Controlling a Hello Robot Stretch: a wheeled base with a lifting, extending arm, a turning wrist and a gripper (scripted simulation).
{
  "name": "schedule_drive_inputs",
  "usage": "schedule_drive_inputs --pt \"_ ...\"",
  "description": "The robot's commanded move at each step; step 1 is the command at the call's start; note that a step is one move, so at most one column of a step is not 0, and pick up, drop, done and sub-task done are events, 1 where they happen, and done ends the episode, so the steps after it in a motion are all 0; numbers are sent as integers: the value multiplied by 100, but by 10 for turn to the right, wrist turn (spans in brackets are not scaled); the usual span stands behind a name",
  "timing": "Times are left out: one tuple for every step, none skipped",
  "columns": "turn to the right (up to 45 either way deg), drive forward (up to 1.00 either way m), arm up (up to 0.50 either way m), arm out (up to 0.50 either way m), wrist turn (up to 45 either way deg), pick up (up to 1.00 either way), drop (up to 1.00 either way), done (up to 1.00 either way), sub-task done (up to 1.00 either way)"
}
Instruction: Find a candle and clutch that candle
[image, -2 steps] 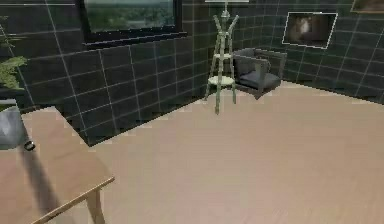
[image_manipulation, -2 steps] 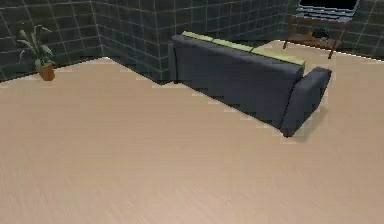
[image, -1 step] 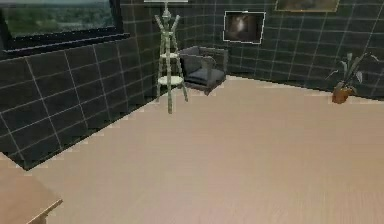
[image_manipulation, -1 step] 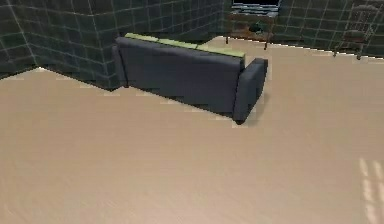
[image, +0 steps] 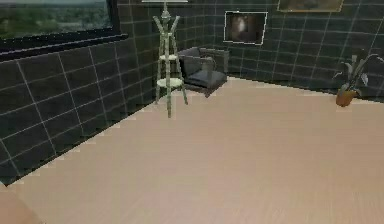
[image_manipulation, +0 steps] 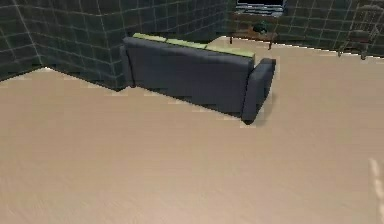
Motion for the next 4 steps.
schedule_drive_inputs --pt "-450 0 0 0 0 0 0 0 0" --pt "-450 0 0 0 0 0 0 0 0" --pt "-450 0 0 0 0 0 0 0 0" --pt "-240 0 0 0 0 0 0 0 0"
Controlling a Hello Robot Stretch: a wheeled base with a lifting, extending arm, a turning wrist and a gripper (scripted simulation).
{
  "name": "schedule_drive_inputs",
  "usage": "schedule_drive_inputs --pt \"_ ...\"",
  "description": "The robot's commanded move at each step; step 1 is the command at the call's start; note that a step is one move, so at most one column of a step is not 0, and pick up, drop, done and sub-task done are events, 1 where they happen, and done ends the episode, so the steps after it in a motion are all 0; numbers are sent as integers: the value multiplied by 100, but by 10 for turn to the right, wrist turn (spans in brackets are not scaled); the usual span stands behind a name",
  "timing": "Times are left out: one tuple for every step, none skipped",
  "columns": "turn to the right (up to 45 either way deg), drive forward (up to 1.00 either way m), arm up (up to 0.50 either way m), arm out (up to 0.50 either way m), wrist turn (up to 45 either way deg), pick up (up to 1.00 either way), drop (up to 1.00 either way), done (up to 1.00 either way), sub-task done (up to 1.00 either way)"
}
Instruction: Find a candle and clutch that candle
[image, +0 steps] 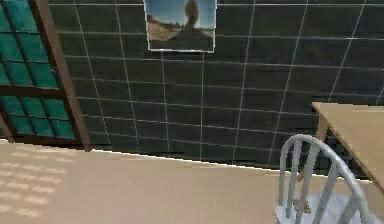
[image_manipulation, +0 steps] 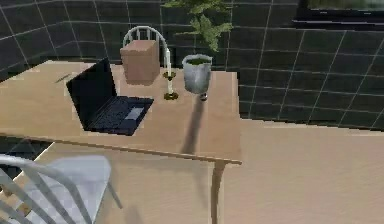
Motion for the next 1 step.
schedule_drive_inputs --pt "450 0 0 0 0 0 0 0 0"
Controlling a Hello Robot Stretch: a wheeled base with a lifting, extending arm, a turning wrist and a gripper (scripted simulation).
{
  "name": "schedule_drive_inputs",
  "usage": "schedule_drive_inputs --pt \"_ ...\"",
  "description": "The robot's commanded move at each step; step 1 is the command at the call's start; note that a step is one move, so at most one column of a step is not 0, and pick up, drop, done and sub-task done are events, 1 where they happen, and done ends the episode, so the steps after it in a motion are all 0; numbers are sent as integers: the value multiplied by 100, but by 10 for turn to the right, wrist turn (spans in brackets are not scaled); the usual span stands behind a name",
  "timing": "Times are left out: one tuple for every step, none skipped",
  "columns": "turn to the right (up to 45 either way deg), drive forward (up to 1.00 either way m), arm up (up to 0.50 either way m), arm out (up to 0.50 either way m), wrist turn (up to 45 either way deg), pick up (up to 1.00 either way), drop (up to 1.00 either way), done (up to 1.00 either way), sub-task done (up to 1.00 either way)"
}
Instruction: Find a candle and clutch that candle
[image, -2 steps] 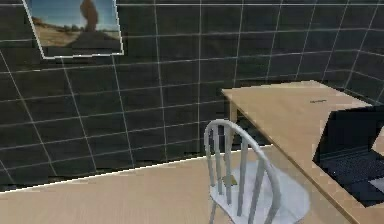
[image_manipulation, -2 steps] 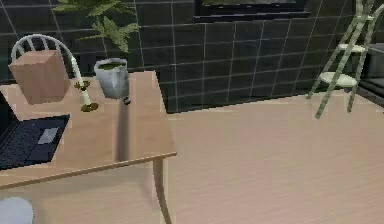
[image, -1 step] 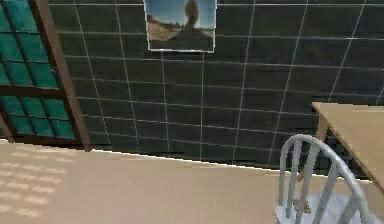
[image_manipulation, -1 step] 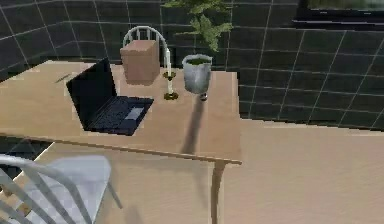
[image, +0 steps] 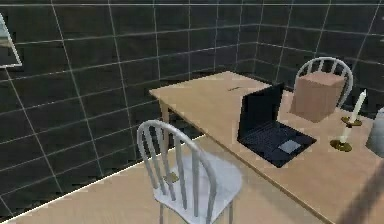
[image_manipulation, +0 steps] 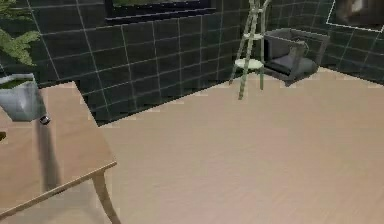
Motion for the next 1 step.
schedule_drive_inputs --pt "450 0 0 0 0 0 0 0 0"
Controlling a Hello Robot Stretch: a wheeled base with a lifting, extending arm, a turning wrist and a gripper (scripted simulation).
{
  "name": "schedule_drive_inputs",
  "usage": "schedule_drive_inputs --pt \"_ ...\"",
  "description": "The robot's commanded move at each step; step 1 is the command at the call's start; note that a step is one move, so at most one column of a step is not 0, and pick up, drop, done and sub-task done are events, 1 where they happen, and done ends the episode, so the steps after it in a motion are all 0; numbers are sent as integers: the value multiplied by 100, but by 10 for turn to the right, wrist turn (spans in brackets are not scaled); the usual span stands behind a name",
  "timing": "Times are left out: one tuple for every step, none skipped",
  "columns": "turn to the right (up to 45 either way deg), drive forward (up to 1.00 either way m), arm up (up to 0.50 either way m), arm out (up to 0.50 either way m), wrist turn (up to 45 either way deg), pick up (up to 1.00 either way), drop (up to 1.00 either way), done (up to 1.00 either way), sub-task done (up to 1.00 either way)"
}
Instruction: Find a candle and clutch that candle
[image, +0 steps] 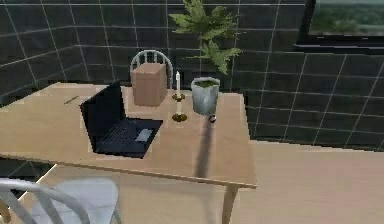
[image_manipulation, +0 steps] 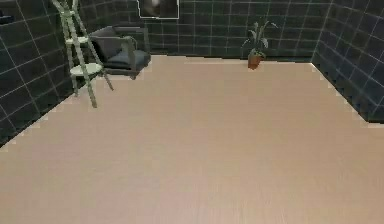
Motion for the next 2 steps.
schedule_drive_inputs --pt "450 0 0 0 0 0 0 0 0" --pt "0 70 0 0 0 0 0 0 0"
